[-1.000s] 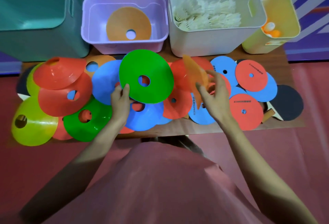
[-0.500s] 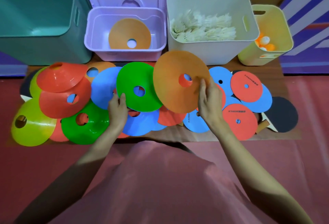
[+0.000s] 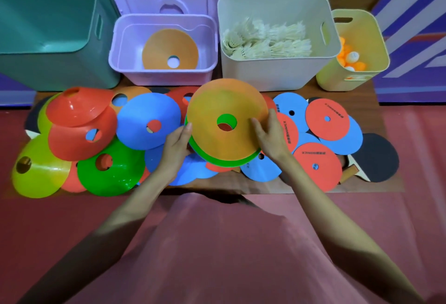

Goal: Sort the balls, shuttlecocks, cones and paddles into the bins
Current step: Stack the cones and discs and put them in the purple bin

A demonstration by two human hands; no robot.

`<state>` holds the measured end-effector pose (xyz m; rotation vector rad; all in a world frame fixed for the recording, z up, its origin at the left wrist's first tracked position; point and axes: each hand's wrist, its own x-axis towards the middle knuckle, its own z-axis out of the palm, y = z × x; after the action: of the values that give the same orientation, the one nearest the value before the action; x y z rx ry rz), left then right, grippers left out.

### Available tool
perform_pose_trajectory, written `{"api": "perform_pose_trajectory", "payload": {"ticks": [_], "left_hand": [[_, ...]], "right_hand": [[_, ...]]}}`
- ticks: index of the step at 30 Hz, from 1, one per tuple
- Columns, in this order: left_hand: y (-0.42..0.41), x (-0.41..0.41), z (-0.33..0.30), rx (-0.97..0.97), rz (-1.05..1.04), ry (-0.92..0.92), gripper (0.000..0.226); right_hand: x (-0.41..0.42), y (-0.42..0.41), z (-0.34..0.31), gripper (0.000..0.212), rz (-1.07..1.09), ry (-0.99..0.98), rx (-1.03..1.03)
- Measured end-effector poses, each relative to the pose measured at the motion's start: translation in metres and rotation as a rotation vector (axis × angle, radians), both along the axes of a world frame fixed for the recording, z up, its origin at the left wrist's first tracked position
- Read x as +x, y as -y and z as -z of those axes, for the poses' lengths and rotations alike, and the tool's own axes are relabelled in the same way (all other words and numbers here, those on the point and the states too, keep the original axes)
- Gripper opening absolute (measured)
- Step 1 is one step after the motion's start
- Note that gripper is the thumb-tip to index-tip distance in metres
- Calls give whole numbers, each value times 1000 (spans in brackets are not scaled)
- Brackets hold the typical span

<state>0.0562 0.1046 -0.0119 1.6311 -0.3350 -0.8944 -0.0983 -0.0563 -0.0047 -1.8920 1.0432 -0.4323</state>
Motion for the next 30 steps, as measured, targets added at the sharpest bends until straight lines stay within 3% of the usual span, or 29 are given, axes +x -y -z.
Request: {"api": "perform_pose_trajectory", "payload": {"ticks": [4, 9, 13, 16, 20, 23, 27, 30], "left_hand": [[4, -4, -1, 43, -14, -26, 30], [3, -4, 13, 119, -82, 114, 20], [0, -6, 18, 128, -193, 117, 20], [-7, -7, 23, 115, -261, 120, 16], [-15, -11, 30, 134, -347, 140, 17], [-17, -16, 28, 121, -384, 138, 17], [-23, -12, 26, 145, -418, 163, 15], [-29, -5, 27, 159, -419, 251, 10]], "right_hand": [[-2, 2, 7, 29, -70, -32, -48], [1, 1, 22, 28, -169, -52, -34], [4, 16, 41, 28, -100, 9, -56], [8, 43, 60, 44, -206, -127, -205], [20, 68, 82, 85, -512, -466, -243], [27, 68, 88, 98, -657, -617, -388], [30, 64, 83, 114, -657, -622, -447], [22, 61, 67, 116, -513, -562, -457]]}}
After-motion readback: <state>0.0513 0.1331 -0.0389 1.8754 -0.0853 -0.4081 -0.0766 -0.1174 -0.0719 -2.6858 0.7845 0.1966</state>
